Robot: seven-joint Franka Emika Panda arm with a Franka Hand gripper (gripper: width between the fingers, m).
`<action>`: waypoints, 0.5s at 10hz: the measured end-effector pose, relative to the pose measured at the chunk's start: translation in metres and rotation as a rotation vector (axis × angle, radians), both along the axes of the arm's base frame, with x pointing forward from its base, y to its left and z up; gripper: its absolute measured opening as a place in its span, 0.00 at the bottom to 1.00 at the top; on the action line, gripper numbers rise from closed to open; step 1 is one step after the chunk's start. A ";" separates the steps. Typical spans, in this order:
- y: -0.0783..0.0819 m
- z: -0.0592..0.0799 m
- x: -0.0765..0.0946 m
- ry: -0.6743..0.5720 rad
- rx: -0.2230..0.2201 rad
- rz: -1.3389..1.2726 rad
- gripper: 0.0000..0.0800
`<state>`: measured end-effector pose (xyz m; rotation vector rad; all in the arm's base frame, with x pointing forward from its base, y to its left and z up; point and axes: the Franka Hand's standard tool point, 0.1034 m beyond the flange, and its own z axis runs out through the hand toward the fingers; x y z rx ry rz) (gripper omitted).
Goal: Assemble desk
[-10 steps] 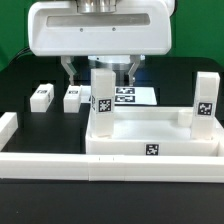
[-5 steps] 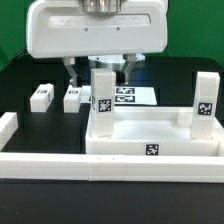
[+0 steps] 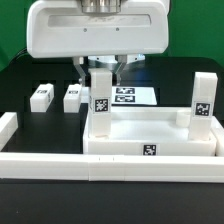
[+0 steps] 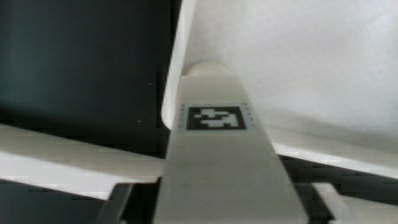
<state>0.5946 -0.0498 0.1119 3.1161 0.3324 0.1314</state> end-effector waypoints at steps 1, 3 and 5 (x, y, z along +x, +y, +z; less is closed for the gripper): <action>-0.001 -0.001 -0.001 -0.001 0.022 -0.195 0.36; 0.002 -0.001 -0.002 0.002 0.055 -0.515 0.36; 0.002 -0.002 -0.002 0.004 0.077 -0.770 0.36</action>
Offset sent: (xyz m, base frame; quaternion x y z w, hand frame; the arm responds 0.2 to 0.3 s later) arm -0.0160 0.0066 -0.0144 -0.0021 -0.0296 0.3540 0.9348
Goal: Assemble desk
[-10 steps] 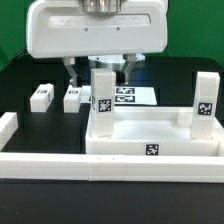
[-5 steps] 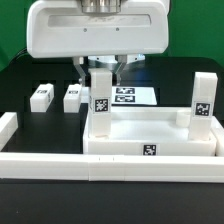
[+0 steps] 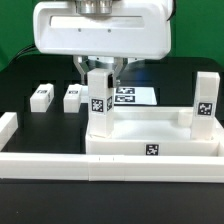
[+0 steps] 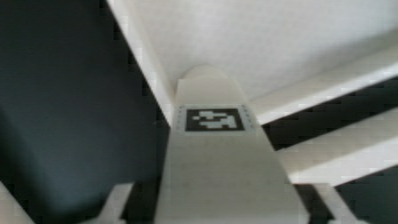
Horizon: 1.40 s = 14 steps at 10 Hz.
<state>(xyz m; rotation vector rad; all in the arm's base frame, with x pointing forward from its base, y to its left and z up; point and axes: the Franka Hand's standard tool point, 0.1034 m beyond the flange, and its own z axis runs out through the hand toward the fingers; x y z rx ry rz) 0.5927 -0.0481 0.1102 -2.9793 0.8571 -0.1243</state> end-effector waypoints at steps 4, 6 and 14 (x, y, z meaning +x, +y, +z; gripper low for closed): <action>0.005 0.000 -0.001 0.015 0.033 -0.440 0.36; 0.006 0.000 -0.001 0.027 0.049 -0.625 0.36; 0.007 -0.002 0.001 0.020 0.041 -0.434 0.80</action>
Offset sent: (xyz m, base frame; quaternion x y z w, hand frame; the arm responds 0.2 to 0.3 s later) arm -0.0065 0.0103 0.0010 -0.0321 -0.0266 0.2220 0.9742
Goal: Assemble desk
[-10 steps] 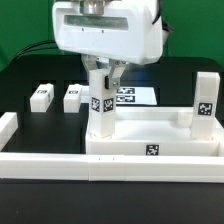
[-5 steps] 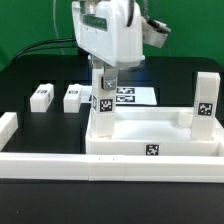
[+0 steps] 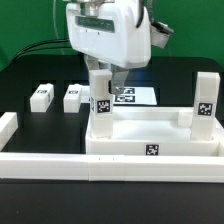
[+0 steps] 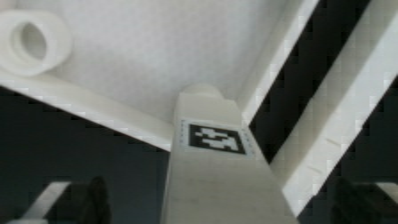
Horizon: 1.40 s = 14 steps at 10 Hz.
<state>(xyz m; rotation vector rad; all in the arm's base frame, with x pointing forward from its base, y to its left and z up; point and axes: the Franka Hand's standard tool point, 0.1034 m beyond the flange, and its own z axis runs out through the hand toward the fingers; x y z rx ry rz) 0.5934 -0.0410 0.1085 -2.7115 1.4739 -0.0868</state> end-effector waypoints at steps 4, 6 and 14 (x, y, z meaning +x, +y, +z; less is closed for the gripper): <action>0.000 0.000 0.000 -0.006 -0.023 0.313 0.81; 0.000 0.000 0.000 -0.009 -0.035 0.466 0.81; -0.003 -0.003 -0.001 0.002 -0.105 1.199 0.81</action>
Offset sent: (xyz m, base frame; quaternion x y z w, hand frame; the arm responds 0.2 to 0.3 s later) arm 0.0000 0.0000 0.0000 0.0000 0.0000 -0.1938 0.9810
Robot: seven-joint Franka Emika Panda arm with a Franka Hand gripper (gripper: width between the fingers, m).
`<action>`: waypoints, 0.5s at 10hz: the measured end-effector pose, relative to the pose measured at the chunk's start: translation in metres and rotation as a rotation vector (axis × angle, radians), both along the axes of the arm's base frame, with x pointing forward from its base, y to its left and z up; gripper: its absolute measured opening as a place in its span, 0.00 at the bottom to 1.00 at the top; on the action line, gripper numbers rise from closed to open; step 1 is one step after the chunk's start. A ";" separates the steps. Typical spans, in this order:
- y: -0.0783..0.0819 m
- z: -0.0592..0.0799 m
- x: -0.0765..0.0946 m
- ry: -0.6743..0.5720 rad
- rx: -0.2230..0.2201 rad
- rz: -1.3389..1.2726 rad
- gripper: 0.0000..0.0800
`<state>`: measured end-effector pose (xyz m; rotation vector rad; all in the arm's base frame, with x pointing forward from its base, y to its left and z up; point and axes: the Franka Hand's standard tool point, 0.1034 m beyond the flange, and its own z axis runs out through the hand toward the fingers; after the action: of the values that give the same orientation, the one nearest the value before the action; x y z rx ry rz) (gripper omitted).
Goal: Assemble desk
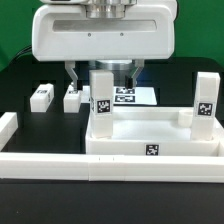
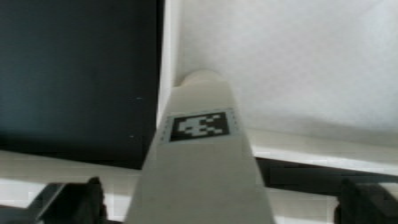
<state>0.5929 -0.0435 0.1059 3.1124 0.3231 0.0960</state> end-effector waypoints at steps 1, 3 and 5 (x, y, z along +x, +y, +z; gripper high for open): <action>0.000 0.000 0.000 0.000 -0.002 0.036 0.80; 0.000 0.000 0.000 0.000 -0.002 0.034 0.59; 0.000 0.000 0.000 0.000 -0.002 0.034 0.36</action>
Offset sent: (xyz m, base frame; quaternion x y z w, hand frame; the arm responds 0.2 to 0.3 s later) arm 0.0000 0.0000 0.0000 0.0000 0.0000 0.0000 1.0000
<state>0.5930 -0.0439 0.1059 3.1054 0.3752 0.0964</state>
